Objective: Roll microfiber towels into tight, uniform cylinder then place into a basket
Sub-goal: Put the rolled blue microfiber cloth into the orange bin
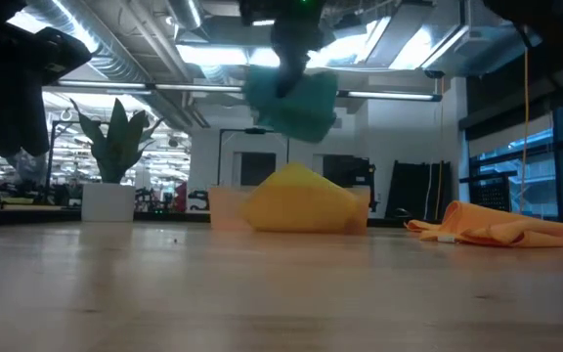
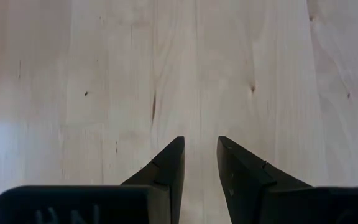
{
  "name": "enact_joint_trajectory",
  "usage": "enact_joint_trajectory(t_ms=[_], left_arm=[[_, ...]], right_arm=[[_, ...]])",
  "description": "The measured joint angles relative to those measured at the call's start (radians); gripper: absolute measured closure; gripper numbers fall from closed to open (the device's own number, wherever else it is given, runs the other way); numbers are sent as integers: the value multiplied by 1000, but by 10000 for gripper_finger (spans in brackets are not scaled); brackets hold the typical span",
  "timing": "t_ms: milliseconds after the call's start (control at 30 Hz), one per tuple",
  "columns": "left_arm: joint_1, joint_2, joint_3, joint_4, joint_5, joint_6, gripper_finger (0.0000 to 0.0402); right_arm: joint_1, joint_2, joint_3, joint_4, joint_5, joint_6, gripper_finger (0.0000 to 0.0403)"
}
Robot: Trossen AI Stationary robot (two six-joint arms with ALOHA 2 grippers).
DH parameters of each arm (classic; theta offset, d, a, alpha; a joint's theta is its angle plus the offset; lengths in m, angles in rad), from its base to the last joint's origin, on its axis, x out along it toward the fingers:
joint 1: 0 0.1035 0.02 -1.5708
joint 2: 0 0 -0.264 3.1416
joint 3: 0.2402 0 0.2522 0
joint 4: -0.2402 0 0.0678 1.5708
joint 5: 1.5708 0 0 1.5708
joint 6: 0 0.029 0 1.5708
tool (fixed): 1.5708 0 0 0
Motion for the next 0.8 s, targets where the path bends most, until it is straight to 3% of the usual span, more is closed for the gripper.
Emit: enact_joint_trajectory(t_ms=[133, 400, 533, 800], left_arm=[[0, 0, 0, 0, 0, 0, 315], [0, 0, 0, -7, 0, 2, 315], [0, 0, 0, -17, -4, 2, 315], [0, 0, 0, -34, -169, 4, 315]], right_arm=[[-64, -24, 0, 3, 41, -3, 382], [-207, 10, -41, 58, -122, -114, 382], [-258, 2, -92, 121, -133, -157, 382], [-324, 7, -224, 189, -229, -231, 382]])
